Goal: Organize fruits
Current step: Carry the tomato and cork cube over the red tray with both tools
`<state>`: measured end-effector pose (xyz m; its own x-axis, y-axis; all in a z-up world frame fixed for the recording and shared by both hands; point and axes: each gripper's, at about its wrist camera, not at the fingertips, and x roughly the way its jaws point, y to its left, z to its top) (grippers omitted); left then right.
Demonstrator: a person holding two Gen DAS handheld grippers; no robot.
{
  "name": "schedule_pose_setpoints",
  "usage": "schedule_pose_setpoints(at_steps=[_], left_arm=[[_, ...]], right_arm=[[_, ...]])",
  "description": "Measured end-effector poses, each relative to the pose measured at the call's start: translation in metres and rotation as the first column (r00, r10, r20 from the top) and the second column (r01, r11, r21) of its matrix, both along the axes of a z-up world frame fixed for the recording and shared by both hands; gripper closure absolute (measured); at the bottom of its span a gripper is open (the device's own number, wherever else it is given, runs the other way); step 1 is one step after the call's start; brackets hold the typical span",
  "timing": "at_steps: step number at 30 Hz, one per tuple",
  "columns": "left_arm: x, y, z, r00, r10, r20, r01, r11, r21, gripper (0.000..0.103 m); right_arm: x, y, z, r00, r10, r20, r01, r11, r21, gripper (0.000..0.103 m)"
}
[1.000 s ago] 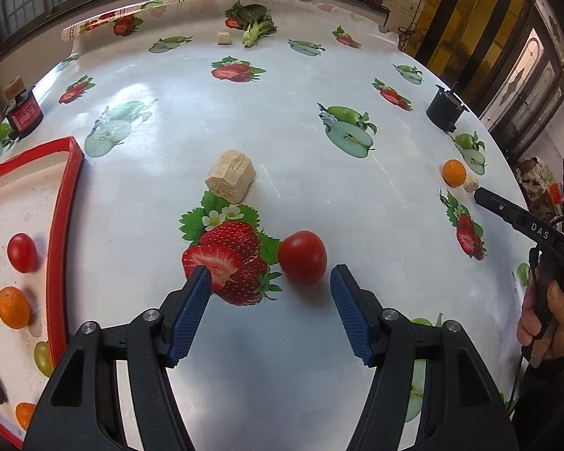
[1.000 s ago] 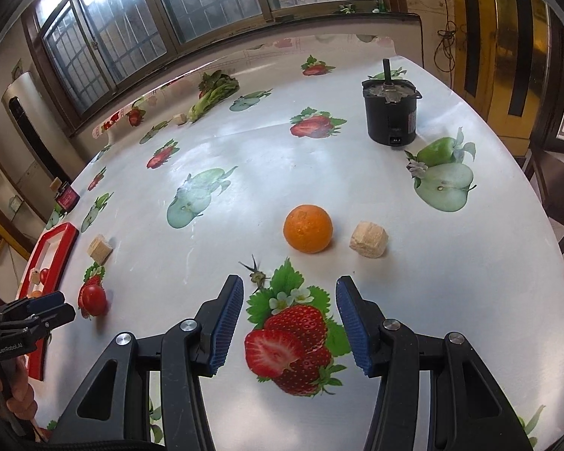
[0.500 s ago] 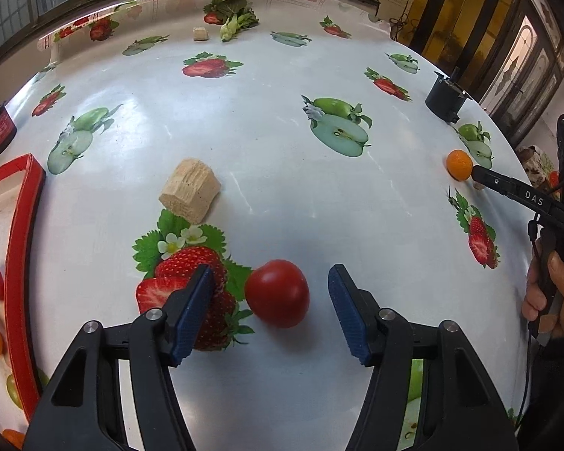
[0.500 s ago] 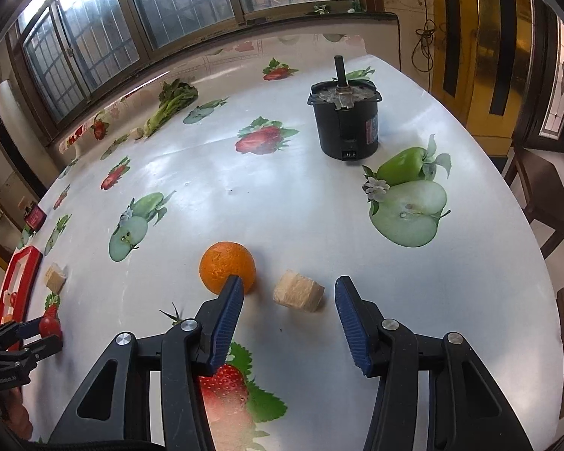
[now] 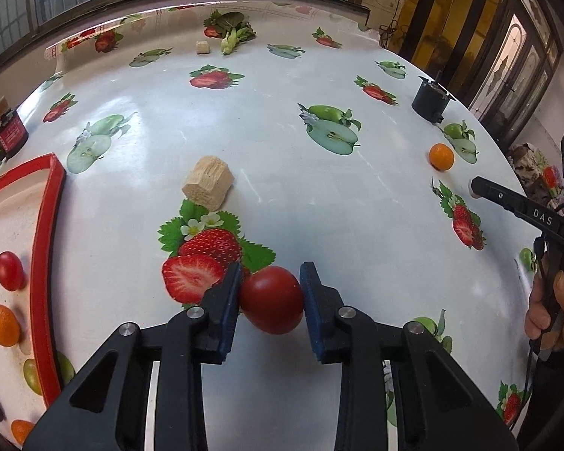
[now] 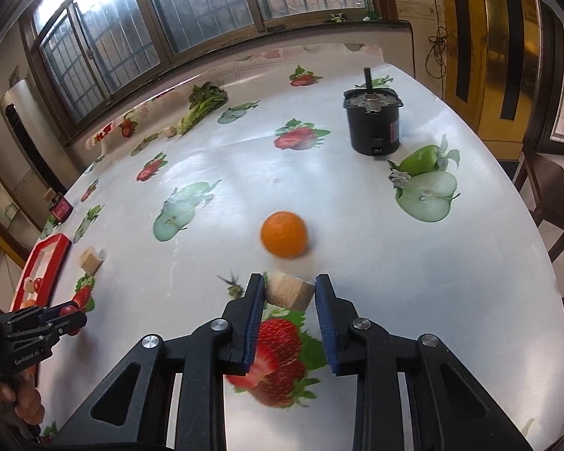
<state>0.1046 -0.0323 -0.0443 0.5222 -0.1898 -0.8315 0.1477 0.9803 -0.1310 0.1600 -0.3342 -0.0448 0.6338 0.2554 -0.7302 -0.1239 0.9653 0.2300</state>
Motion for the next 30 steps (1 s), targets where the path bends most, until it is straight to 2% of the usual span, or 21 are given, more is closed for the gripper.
schedule_pose_setpoints(at_steps=[8, 18, 30], left_arm=[[-0.020, 0.028, 0.016, 0.997, 0.062, 0.040, -0.063, 0.998, 0.019, 0.075], [-0.038, 0.065, 0.027, 0.987, 0.137, 0.079, -0.140, 0.990, 0.036, 0.074], [-0.049, 0.104, 0.028, 0.975, 0.208, 0.078, -0.210, 0.978, 0.009, 0.074]], right_arm=[[-0.023, 0.059, 0.010, 0.992, 0.128, 0.013, -0.128, 0.992, 0.022, 0.074], [-0.037, 0.125, 0.016, 0.964, 0.265, 0.012, -0.265, 0.963, 0.049, 0.075], [-0.044, 0.188, 0.024, 0.928, 0.373, 0.022, -0.373, 0.926, 0.055, 0.075]])
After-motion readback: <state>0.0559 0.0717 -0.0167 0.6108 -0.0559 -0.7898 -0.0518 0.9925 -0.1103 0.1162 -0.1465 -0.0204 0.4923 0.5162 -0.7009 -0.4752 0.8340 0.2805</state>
